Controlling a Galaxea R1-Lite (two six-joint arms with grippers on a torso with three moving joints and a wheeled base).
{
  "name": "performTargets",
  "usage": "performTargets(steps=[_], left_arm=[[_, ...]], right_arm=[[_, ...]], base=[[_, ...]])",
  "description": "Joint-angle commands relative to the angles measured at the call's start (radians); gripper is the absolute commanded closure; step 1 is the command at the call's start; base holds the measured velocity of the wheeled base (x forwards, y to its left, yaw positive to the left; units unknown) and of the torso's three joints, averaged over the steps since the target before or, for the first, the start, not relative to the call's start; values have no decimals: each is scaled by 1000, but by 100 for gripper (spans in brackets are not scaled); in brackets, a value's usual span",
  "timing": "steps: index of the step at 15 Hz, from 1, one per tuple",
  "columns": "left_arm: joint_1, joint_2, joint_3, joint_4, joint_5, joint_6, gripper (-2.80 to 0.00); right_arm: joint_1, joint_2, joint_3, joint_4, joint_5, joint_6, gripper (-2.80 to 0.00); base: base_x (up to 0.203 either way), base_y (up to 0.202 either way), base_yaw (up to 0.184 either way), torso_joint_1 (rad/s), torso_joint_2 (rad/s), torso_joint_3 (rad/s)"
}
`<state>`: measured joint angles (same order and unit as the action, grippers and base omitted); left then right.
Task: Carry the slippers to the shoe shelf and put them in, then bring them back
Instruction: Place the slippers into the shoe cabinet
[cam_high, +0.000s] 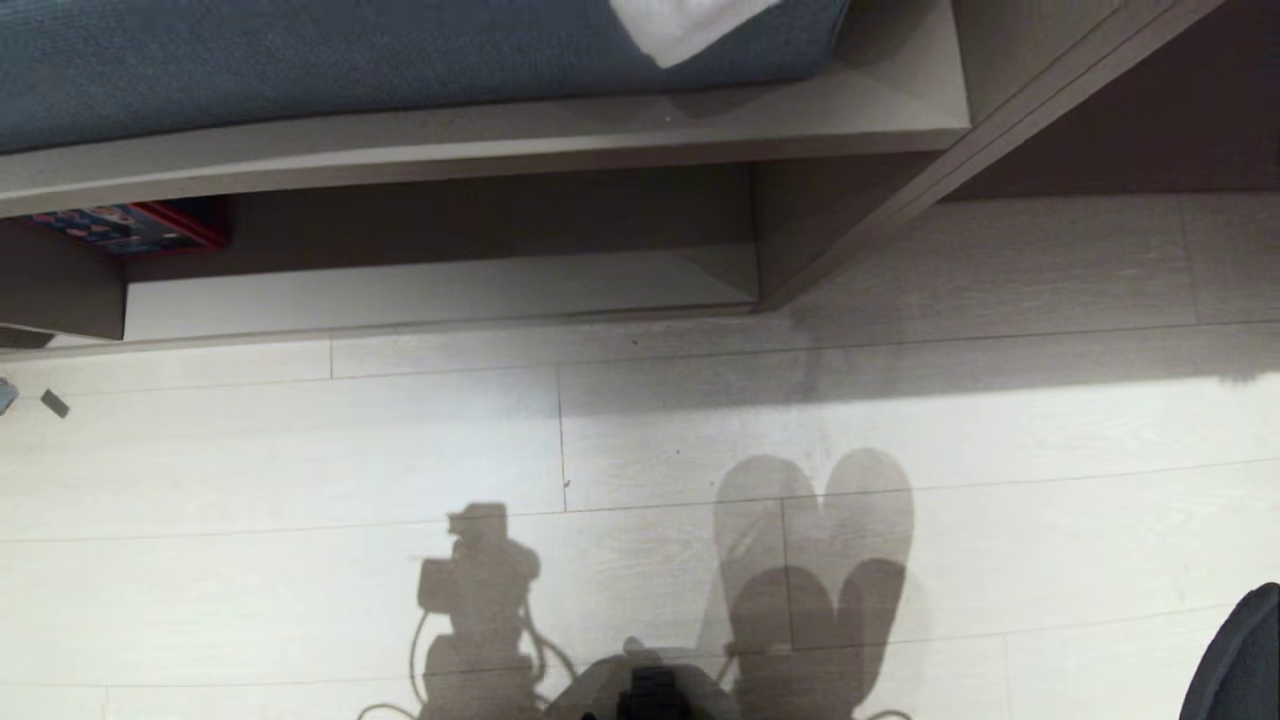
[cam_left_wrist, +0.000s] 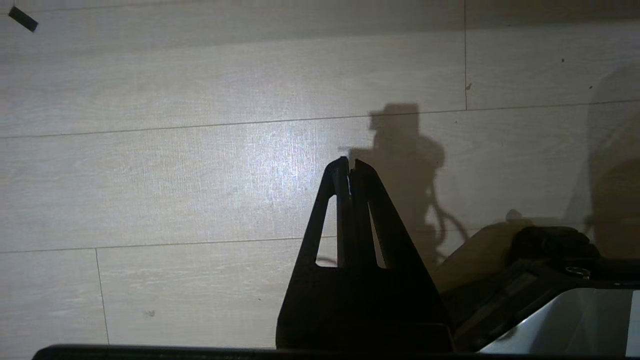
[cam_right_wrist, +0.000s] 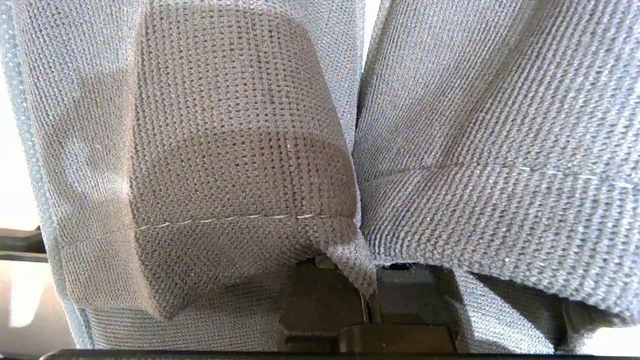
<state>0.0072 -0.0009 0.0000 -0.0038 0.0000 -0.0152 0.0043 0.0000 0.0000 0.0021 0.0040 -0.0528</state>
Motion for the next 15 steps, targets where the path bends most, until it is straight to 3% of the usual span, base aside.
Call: performTargets(steps=[1, 15], left_arm=[[0, 1, 0, -1, 0, 0, 0], [0, 1, 0, -1, 0, 0, 0]], right_arm=[[0, 3, 0, 1, 1, -1, 0], [0, 3, 0, 1, -1, -1, 0]], base=[[0, 0, 0, -1, -2, 194], [0, 0, 0, 2, 3, 204]])
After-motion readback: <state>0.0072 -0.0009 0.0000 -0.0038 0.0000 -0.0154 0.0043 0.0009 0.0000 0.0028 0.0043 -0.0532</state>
